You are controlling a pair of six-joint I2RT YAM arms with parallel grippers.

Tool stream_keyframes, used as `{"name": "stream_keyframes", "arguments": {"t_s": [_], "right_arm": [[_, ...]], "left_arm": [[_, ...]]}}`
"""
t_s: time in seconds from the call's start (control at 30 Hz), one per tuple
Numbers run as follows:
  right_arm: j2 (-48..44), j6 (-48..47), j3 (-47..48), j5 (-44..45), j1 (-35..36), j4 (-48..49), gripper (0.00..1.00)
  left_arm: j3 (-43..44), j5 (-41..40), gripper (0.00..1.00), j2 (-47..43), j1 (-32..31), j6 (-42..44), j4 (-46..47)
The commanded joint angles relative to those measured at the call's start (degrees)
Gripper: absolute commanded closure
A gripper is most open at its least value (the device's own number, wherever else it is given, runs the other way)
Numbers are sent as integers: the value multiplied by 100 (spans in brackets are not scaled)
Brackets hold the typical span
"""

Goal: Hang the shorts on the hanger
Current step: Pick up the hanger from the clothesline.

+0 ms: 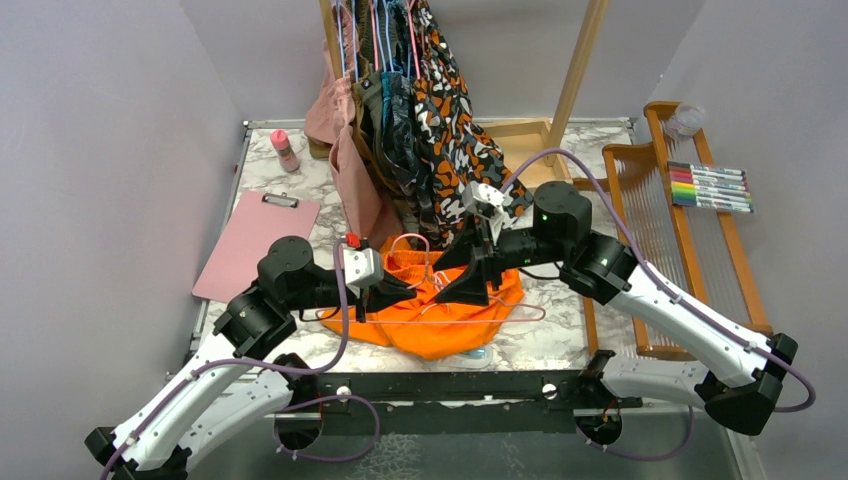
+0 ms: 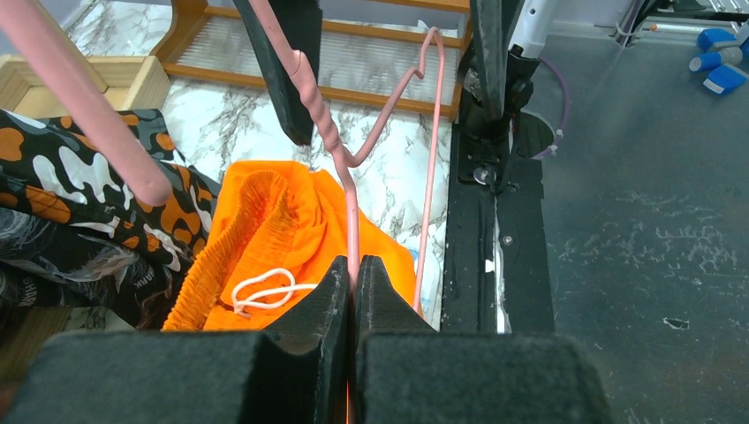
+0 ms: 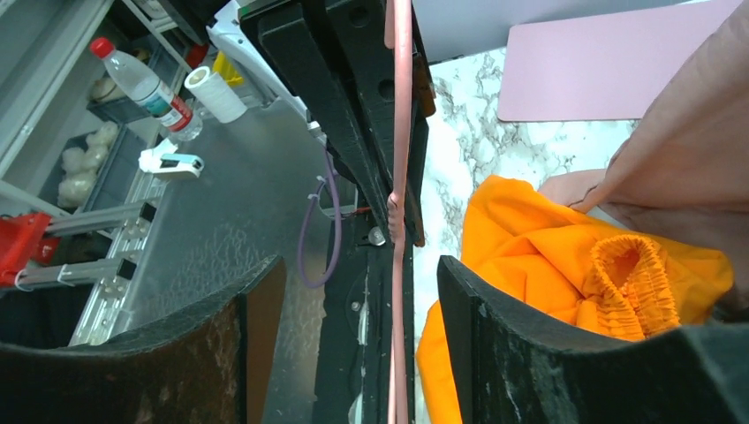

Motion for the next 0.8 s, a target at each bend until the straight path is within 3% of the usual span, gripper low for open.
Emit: {"name": "stream_keyframes", "arguments": {"t_s": [0.0, 0.2, 0.5, 0.77], "right_arm": [[133, 155, -112, 587, 267, 479, 36], [319, 358, -71, 944, 456, 588, 47], [388, 789, -126, 726, 462, 754, 66], [262, 812, -314, 786, 458, 742, 67]], "left_arm": [[-84, 162, 100, -59, -24, -132, 305], [-130, 154, 100, -37, -25, -115, 366], [-118, 210, 100, 31, -25, -59, 418], [-90, 240, 100, 65, -23, -7, 450]]}}
